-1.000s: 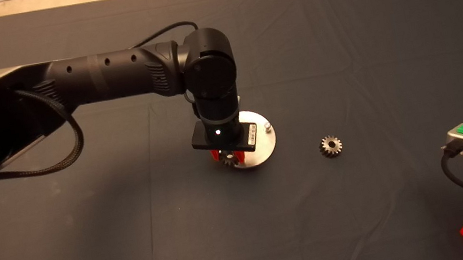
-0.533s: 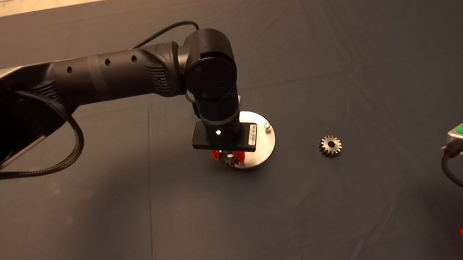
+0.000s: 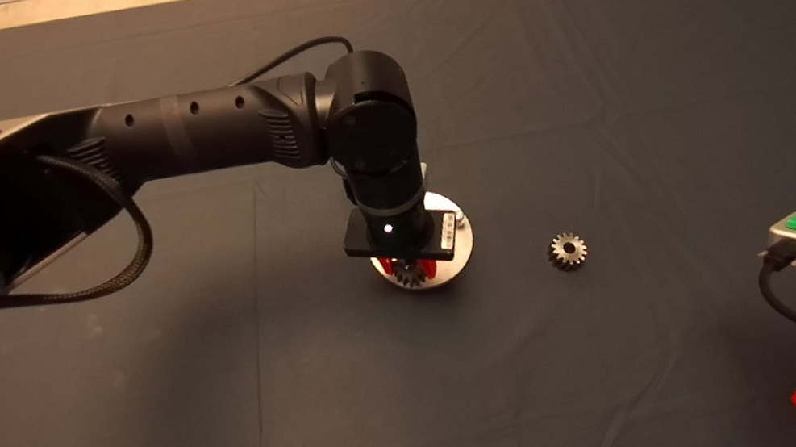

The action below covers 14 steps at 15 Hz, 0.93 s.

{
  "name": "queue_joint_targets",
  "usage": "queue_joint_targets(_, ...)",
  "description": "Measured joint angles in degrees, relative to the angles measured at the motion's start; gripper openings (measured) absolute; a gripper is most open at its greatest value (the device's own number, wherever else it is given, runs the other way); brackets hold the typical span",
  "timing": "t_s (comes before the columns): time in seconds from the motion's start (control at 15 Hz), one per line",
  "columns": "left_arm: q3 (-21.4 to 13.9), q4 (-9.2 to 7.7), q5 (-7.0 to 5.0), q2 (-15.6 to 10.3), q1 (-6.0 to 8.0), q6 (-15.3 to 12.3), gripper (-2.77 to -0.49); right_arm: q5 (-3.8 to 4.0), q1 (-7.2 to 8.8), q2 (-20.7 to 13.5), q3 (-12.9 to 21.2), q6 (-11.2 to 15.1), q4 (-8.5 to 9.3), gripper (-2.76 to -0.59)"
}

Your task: Install three planetary gears onto the carrier pins

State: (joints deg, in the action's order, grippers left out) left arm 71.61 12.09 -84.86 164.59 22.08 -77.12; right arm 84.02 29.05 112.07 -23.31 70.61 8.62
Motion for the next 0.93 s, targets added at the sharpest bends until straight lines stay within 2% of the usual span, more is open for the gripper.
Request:
queue_joint_targets(0.47,0.66,0.0,-0.22,0.11,0.0,0.0,-2.46,0.0,-0.02,0.02,0.0,0.0,-0.02,-0.61)
queue_joint_targets(0.73,1.83,0.0,-0.26,1.97,0.0,0.54,-2.46,0.0,0.0,0.0,0.0,0.0,0.0,-0.61)
queue_joint_targets(0.93,2.18,-0.05,-0.22,2.08,0.02,1.12,-2.46,0.0,-0.02,0.02,0.0,0.0,-0.02,-0.61)
